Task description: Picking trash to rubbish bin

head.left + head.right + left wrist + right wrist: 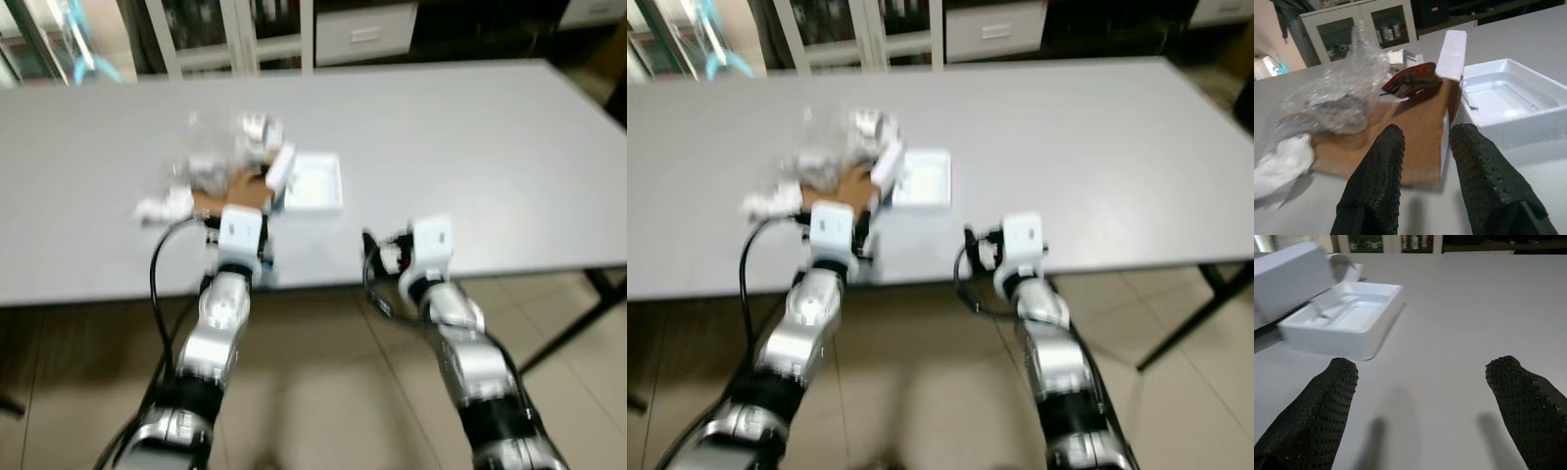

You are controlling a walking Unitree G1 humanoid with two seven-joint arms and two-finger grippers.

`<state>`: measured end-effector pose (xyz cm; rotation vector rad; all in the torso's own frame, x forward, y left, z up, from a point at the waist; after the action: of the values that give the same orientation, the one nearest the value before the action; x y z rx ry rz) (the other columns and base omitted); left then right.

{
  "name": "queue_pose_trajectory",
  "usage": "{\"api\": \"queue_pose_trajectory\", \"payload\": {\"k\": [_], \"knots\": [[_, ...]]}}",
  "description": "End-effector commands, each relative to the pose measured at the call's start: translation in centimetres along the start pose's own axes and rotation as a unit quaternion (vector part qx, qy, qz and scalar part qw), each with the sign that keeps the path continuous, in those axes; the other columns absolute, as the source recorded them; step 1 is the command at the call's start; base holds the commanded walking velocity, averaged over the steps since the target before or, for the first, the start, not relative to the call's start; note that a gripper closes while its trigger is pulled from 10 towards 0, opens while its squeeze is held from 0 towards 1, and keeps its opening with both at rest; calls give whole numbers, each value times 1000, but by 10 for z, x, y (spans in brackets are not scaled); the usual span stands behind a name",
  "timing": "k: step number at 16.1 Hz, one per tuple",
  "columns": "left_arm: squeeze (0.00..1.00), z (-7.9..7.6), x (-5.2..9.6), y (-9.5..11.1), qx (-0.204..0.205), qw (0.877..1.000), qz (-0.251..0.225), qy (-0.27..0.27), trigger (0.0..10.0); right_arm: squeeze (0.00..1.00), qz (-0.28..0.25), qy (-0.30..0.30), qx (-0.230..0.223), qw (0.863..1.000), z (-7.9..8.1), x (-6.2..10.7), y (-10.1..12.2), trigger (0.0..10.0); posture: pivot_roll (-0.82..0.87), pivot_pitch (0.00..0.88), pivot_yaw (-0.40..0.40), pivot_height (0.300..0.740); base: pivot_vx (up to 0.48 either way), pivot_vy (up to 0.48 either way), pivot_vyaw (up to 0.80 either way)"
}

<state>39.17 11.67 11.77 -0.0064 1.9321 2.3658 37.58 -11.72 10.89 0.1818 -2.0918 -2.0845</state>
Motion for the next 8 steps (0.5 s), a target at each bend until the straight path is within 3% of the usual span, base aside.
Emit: {"api": "queue_pose_trajectory", "payload": {"k": [1,6,8], "knots": [[0,-9,0,3,0,1000,-2,-9,10000,0,-1,-15,0,1000,-11,3,0,10000,-72,87,27,740,480,0,0],[0,-9,0,4,-2,1000,-8,-8,10000,0,0,-15,0,1000,-11,3,0,10000,-73,86,28,740,480,0,0],[0,-11,-1,7,-1,1000,-15,-15,10000,0,0,-15,0,1000,-11,3,0,10000,-71,86,28,740,0,0,0]]}}
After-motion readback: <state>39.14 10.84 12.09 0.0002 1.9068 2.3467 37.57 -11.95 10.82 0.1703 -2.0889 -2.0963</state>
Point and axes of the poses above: a point about 5 cm out from each wrist's last joint towards the gripper, its own x axis pointing back from the gripper into the wrist, its own y axis along the axis of the wrist's last joint, z = x × y, the point moved 5 cm from there along -x, pointing out of the wrist towards the gripper, and after that the axes turned 1 degree about -x, right-handed, at the moved point
